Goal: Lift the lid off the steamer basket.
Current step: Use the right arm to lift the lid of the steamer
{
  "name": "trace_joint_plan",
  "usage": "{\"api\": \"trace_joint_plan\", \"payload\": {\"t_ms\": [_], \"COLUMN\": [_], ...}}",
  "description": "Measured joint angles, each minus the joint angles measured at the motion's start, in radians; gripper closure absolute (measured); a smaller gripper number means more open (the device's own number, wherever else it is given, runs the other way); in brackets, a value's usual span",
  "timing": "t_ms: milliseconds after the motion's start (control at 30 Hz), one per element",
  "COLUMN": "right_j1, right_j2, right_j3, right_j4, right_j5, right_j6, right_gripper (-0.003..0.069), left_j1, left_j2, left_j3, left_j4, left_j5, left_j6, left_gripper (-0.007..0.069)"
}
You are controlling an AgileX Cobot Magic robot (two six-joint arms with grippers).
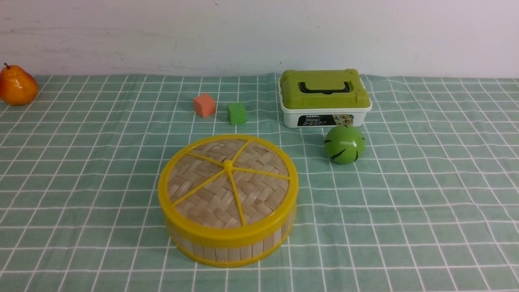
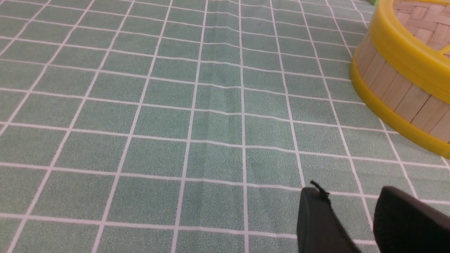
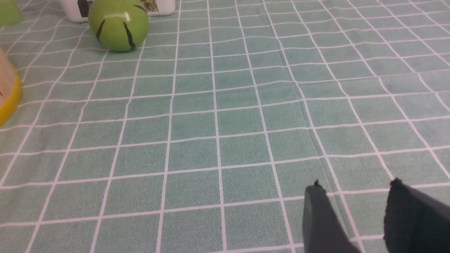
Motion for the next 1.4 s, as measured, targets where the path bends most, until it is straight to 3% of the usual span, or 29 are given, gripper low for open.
{"api": "trace_joint_plan", "payload": {"t_ms": [867,1033,1067,1100,1133,1233,1400], "right_j1": [0.0,0.0,0.0,0.0,0.0,0.0,0.0], "right_j2": [0.0,0.0,0.0,0.0,0.0,0.0,0.0], "right_j3": [0.0,0.0,0.002,0.002,0.006,0.008,0.008], "right_j4": [0.009,0.2,0.357,0.377,0.558,0.761,0.839], "right_j5": [0.0,-0.005,-0.006,-0.006,-0.006,-0.009,-0.034], "right_j6": [0.0,0.05,0.13,0.13,0.226,0.3,0.283], "right_gripper": [0.0418,0.0418,0.0418,0.0418,0.0418,0.0418,0.0418], "left_j1": [0.0,0.0,0.0,0.0,0.0,0.0,0.0], "left_j2": [0.0,0.0,0.0,0.0,0.0,0.0,0.0], "left_j3": [0.0,0.0,0.0,0.0,0.0,0.0,0.0], "left_j4": [0.0,0.0,0.0,0.0,0.0,0.0,0.0], "left_j5": [0.0,0.0,0.0,0.0,0.0,0.0,0.0], "left_j6": [0.0,0.0,0.0,0.0,0.0,0.0,0.0], "left_gripper": [0.0386,0.0386,0.0386,0.0386,0.0386,0.0386,0.0386]}}
